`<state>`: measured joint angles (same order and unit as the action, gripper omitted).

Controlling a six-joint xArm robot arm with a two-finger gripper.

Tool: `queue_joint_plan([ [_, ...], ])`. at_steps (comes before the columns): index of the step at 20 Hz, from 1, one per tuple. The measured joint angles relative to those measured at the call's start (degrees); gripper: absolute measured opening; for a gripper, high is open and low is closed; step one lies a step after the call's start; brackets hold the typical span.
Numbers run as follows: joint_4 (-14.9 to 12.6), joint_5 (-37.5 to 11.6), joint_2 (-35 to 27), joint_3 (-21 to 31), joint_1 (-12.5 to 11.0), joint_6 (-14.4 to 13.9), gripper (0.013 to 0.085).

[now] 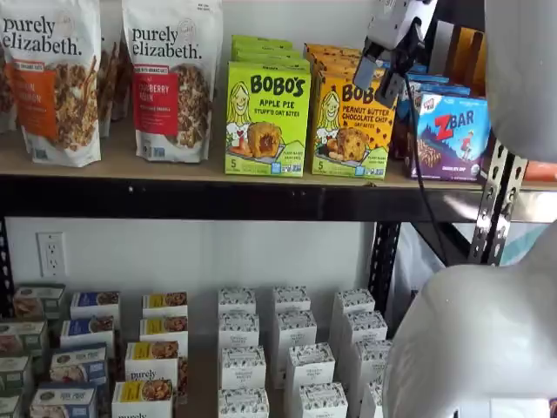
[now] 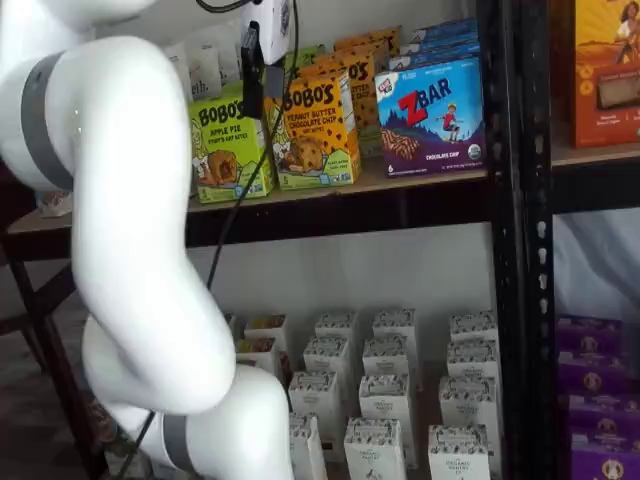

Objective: Pick up the orange box on the top shelf, the fifth box from the left

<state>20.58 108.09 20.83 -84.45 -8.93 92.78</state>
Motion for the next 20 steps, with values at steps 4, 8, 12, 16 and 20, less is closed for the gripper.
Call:
queue_joint_plan([
  [4,-0.24,-1.98,0.57,-0.01,0.31,-0.36,0.0850],
  [8,0.04,-2.77,0.47,-0.53,0.52,-0.77,0.0850],
  [12,1.09,-5.79,1.07,0.24,0.20,-0.73,0.0850],
  [16,0.85,-11.10,1.76,1.46,0.07,-0.24,0.0850],
  [20,-0.82,-16.08,1.59,2.33,-0.05,0.79,0.0850],
])
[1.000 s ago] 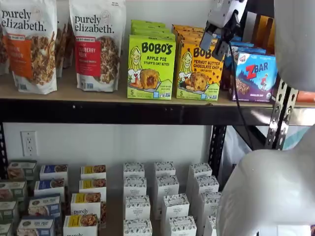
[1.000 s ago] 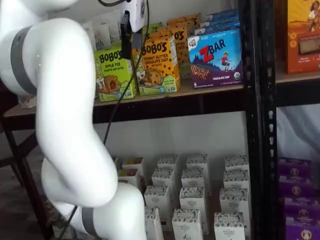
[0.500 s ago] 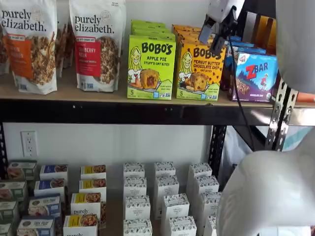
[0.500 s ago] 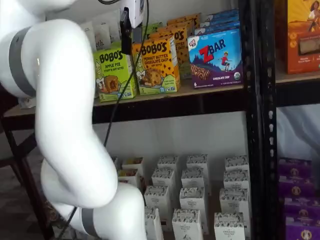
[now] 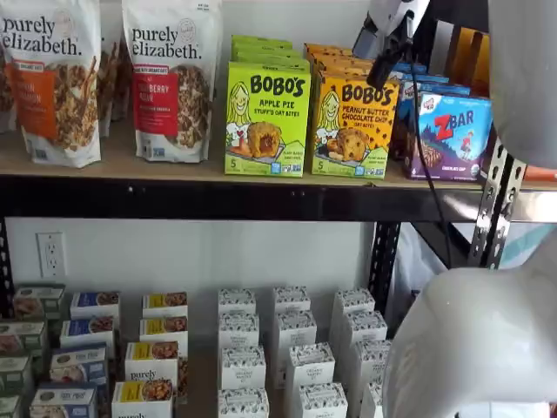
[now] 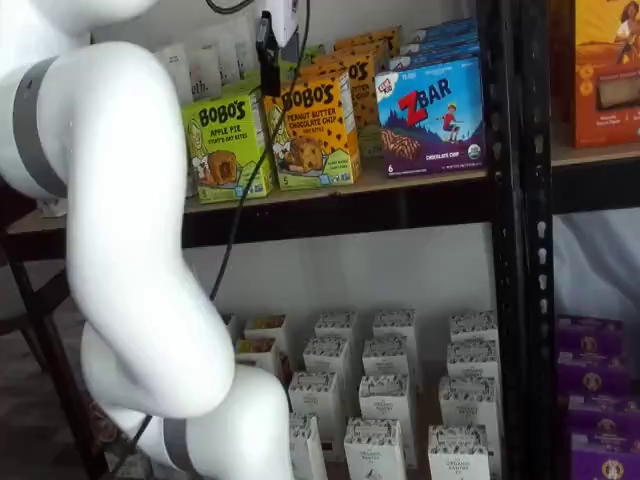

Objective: Pick up the orange box on the top shelf, the fifth box from the left

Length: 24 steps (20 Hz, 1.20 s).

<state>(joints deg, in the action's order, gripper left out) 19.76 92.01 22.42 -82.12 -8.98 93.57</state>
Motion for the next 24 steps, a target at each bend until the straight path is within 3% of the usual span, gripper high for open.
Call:
queue_joint_plan([
  [8,-5.90,-7.15,-0.87,1.66,0.83,1.64,0.0850],
  [11,-7.96,-6.59,-2.48,0.23,1.04,1.94,0.0850],
  [14,-8.94,-7.29,-3.07,-0.09,1.18,2.08,0.0850],
  [19,-11.35,-12.77,-2.23,2.04,2.02,2.14,0.0850],
  [24,-11.78,-7.45,-5.53,-2.61,2.33,1.54,0.0850],
])
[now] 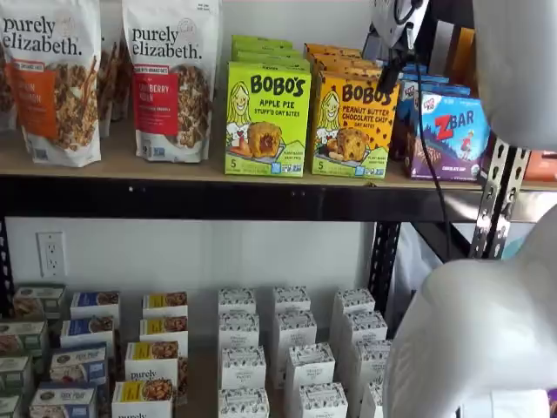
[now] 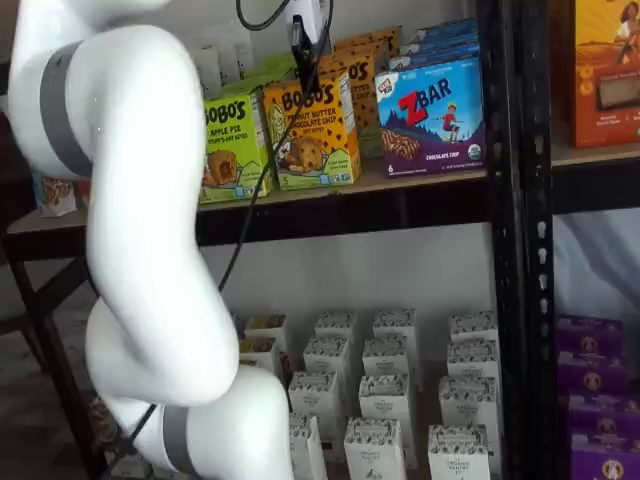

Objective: Pick up the orange box on the top shelf, the fifth box from the left

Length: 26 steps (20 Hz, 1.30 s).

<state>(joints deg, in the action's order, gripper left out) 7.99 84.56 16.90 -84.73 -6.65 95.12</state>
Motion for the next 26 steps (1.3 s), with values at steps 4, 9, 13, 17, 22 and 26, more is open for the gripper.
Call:
queue_joint_plan([
  [4,-0.60,4.44,-2.53,-3.42,0.45,-0.55,0.0850],
  [9,-0.57,8.25,-5.32,-6.75,0.75,-1.02,0.0850],
  [13,-0.51,11.54,-7.86,-9.79,0.73,-1.13,0.0850],
  [17,-1.08,10.21,-8.06,-9.17,0.58,-0.75,0.0850],
  [22,-3.46,8.59,-7.74,-7.58,0.45,0.01,0.0850],
  [26,-4.84,9.04,-7.93,-6.91,0.13,0.61,0.0850],
])
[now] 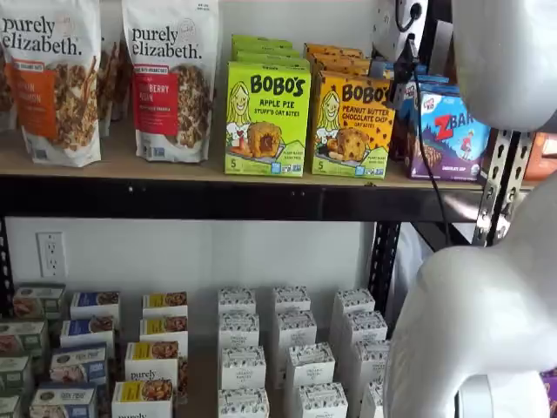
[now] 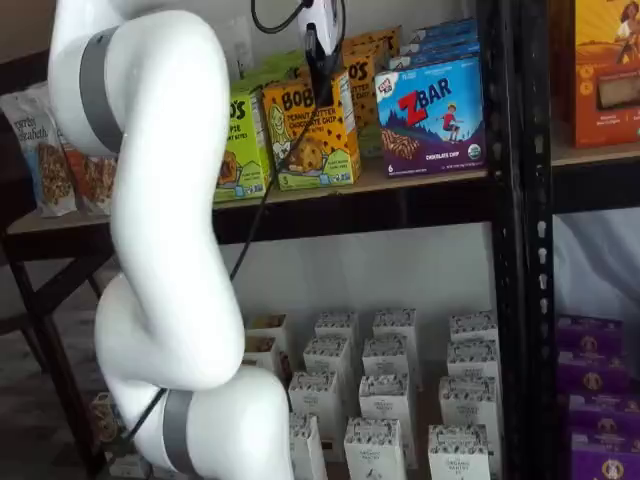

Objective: Pick up the orange box on the top shelf, the fifth box from the left

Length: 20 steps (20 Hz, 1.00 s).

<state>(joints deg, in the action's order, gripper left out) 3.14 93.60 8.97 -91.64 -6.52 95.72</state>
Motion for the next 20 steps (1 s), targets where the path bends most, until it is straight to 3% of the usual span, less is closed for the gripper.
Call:
queue_joint_plan([
  [18,2.56,2.43,-1.23,-1.09,-0.59,0.08,0.0850],
  [20,3.28,2.39,-1.25,-1.16,-0.82,0.15,0.0810],
])
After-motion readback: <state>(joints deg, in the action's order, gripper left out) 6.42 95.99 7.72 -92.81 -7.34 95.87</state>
